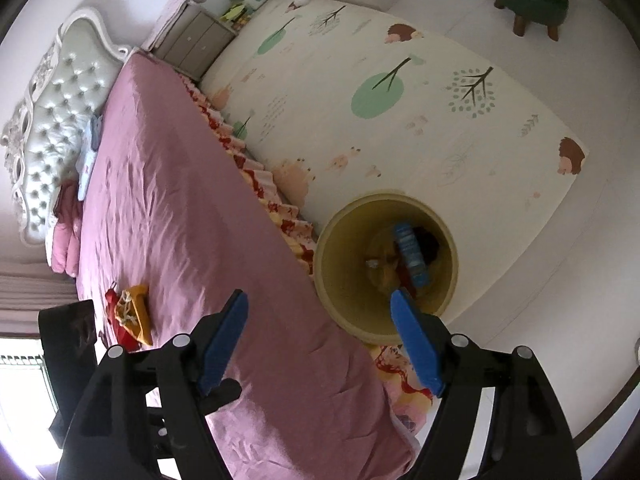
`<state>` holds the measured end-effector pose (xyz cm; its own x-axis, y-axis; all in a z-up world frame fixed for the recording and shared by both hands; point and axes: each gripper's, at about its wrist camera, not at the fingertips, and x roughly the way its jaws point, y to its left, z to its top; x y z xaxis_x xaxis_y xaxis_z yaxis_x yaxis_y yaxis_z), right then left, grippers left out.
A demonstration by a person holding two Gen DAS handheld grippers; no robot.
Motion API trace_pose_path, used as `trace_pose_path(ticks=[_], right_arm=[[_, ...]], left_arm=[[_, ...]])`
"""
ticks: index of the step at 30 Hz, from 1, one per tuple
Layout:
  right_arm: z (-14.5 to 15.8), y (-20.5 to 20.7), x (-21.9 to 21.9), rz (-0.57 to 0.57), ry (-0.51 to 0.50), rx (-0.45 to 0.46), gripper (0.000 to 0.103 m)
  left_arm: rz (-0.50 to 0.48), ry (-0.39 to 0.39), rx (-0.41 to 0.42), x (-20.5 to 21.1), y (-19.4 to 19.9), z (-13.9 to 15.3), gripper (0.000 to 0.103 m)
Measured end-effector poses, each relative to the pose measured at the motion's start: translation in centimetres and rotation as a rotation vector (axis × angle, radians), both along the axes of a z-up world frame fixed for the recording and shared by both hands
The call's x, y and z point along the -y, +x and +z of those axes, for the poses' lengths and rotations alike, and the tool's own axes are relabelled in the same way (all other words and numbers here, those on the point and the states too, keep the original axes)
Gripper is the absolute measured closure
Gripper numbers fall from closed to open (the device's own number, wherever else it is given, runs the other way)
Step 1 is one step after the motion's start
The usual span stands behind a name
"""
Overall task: Collect trash
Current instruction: 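Move both open tools back over the red and orange bags on the bed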
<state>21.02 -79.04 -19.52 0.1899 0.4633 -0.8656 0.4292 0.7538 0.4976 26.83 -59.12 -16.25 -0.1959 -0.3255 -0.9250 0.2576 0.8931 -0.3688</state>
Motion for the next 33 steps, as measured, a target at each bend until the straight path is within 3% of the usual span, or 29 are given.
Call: trace_pose_path(ticks=[13, 22, 33], right_arm=[[2.2, 2.2, -9.7, 0.180, 0.052, 0.033, 0.031], [3.3, 4.3, -19.8, 0.345, 0.095, 0.054, 0.031], [2.2, 6.1, -32.6, 0.517, 0.154, 0.022, 0.031]], left_arm=[[0.179, 0.012, 0.023, -10.0, -0.9, 1.5, 0.023], [0.389, 0.015, 0.054, -20.5, -2.2, 3.0, 0.023], [0.665, 0.021, 0.037, -34.1, -3.0, 2.3, 0.023]])
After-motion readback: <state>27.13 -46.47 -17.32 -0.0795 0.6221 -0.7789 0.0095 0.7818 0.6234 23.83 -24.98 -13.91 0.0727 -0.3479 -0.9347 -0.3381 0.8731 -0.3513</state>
